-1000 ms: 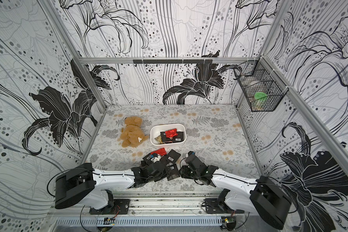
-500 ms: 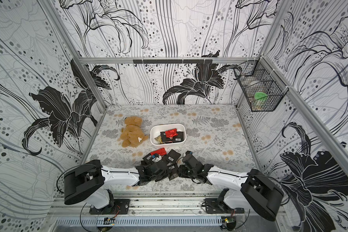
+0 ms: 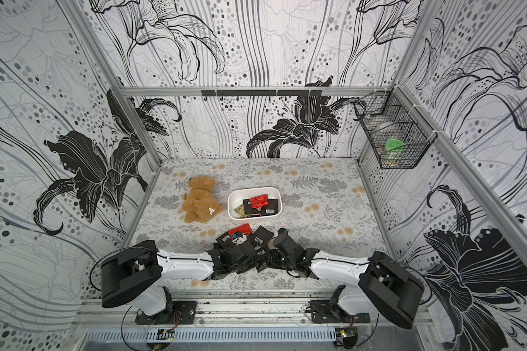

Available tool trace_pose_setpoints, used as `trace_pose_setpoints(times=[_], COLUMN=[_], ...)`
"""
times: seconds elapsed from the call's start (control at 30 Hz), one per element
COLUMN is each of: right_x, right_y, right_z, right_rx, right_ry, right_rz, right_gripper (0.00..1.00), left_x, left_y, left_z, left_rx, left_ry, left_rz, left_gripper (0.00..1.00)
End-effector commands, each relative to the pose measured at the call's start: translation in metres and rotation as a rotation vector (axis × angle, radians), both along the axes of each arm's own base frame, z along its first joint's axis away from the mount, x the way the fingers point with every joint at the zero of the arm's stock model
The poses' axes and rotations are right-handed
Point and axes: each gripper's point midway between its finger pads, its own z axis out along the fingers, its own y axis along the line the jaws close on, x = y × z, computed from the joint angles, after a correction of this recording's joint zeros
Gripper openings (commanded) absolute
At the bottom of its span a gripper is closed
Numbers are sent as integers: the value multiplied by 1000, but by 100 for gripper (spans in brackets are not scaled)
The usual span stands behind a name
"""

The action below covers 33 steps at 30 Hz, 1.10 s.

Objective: Put the tea bags into the storage box
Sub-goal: Pick up the tea bag from the center of the board.

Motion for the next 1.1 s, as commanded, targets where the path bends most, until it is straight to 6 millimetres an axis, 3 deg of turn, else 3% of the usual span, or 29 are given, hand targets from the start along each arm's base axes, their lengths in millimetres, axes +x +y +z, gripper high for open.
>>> trace_pose_setpoints(times=[0.0,0.33,0.43,0.5,0.7,0.83,0.93,1.07], right_x=[0,0,-3,-5,-14,-17,-18,-12], right_y=[5,13,9,2,-32,-47,-53,-49], right_z=[4,12,14,15,17,35,56,92], right_rx=[18,39,24,-2,-126,-160,-137,-90], right_ry=[-3,-15,-21,-24,-20,-60,-119,-217], right_rz=[0,29,29,19,-16,-6,6,36], right_gripper=[36,12,4,0,0,0,0,0], left_x=[-13,-20,-19,-16,-5,2,4,-1], left_y=[20,17,13,10,26,41,57,48], left_z=[-31,-32,-25,-14,16,45,59,72], left_rx=[95,58,47,48,133,143,144,31], left_ry=[73,100,79,52,-11,-65,-84,-79], left_rz=[-6,-16,-35,-53,-2,71,148,154], left_gripper=[14,14,15,21,40,52,56,58])
